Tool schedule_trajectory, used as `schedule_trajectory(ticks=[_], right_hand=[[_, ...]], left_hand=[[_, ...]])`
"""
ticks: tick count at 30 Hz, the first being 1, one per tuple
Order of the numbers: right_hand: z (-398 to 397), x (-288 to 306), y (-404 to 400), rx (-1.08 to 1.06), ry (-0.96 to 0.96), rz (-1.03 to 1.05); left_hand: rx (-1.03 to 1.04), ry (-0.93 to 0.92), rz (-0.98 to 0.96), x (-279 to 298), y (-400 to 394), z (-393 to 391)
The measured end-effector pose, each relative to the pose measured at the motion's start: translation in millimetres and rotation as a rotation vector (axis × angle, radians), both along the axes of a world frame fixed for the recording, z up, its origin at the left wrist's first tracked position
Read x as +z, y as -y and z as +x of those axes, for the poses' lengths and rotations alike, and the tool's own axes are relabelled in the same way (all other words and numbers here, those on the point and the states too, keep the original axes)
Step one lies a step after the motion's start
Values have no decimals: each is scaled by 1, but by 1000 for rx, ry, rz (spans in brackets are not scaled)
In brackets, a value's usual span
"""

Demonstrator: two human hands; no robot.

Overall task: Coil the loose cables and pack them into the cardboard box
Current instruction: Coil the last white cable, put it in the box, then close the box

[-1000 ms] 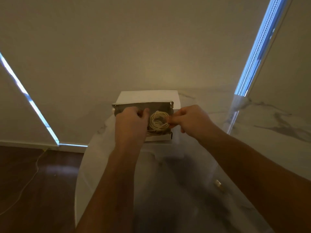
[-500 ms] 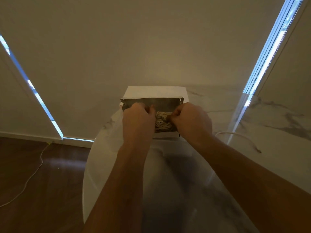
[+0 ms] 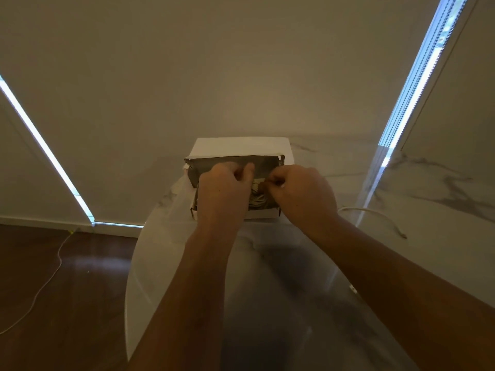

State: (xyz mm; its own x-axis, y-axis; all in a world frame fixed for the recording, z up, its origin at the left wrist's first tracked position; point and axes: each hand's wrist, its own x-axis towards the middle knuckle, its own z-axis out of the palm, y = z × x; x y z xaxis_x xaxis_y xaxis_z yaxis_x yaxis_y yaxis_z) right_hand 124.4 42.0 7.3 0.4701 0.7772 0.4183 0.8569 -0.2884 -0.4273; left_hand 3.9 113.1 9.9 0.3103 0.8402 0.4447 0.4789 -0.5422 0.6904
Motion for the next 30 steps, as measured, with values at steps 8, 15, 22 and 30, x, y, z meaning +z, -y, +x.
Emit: schedule_trajectory(ticks=[8, 15, 22, 30], right_hand=[[43, 14, 69, -45, -80, -22], [119, -13, 130, -401, -9, -357], [130, -29, 141, -489, -41, -363], [87, 7, 157, -170, -263, 149]], left_hand=[[-325, 144, 83, 6, 33, 20], [-568, 76, -42, 0, 77, 40], [-644, -25, -68, -16, 98, 55], [-719, 90, -432, -27, 110, 72]])
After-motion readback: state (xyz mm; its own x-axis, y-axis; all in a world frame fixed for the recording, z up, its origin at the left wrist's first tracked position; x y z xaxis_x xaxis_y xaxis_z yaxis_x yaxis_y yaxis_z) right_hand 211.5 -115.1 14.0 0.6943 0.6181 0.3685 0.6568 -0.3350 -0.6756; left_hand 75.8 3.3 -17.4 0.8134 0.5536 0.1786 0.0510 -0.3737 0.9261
